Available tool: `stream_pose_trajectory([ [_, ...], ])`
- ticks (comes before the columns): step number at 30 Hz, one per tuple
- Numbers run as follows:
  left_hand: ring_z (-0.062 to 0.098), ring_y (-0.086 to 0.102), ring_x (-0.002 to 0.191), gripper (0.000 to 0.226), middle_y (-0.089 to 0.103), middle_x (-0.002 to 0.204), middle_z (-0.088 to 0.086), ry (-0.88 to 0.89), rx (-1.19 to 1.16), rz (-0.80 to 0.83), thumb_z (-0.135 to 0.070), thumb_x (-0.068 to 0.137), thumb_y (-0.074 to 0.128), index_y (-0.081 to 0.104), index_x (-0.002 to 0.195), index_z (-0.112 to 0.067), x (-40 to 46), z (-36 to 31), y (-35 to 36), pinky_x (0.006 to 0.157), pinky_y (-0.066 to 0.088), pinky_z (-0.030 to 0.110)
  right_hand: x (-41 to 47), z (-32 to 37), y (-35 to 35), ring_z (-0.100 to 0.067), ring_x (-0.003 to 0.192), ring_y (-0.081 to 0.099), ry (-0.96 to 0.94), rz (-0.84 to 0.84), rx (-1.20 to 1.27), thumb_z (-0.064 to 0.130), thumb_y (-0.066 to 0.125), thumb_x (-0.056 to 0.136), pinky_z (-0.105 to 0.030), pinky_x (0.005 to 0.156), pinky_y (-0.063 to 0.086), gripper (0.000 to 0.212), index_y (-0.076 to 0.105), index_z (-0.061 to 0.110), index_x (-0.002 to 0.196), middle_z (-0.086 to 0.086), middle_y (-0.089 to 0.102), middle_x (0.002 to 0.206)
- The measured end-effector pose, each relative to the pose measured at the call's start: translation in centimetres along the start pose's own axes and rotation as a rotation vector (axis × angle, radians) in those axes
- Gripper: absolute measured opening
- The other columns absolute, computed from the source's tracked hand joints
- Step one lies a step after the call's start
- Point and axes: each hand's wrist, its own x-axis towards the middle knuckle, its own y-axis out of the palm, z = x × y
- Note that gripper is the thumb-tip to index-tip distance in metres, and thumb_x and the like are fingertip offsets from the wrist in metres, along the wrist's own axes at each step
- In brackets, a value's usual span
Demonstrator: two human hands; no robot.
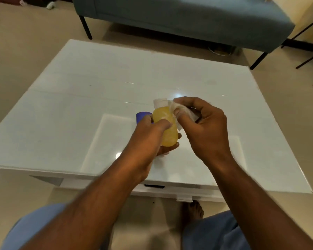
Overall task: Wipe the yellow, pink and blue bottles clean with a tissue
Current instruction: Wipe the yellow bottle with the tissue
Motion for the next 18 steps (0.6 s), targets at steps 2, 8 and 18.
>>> stream_pose_trajectory([
  [2,0.029,0.077,0.091,0.033,0.077,0.095,0.009,-0.02,-0.088,0.001,-0.032,0.099,0.055,0.055,0.129,-0.018,-0.1,-0.1,-0.4,0.087,0.06,0.053,0.3,0.4,0.6,-0.002,0.094,0.072,-0.021,0.02,-0.04,0.007,0.073,0.091,-0.015,0.079,0.055,0.022,0.081,0.022,0.104,0.015,0.078,0.099],
  [8,0.028,0.077,0.077,0.03,0.077,0.065,0.001,-0.09,-0.269,-0.019,-0.046,0.102,0.045,0.06,0.096,-0.022,-0.3,-0.9,-2.0,0.093,0.056,0.057,1.1,1.8,1.1,0.006,0.099,0.068,-0.101,0.088,-0.162,0.008,0.074,0.091,-0.006,0.082,0.048,0.02,0.082,0.021,0.104,0.018,0.077,0.101],
  [18,0.023,0.078,0.079,0.031,0.075,0.102,0.015,-0.042,-0.281,0.069,-0.032,0.101,0.055,0.065,0.12,-0.009,-2.2,-0.6,-0.2,0.075,0.064,0.04,-2.2,0.7,-1.0,-0.008,0.106,0.071,-0.1,-0.011,-0.086,0.012,0.066,0.098,-0.016,0.086,0.057,0.023,0.077,0.015,0.118,0.004,0.076,0.113],
])
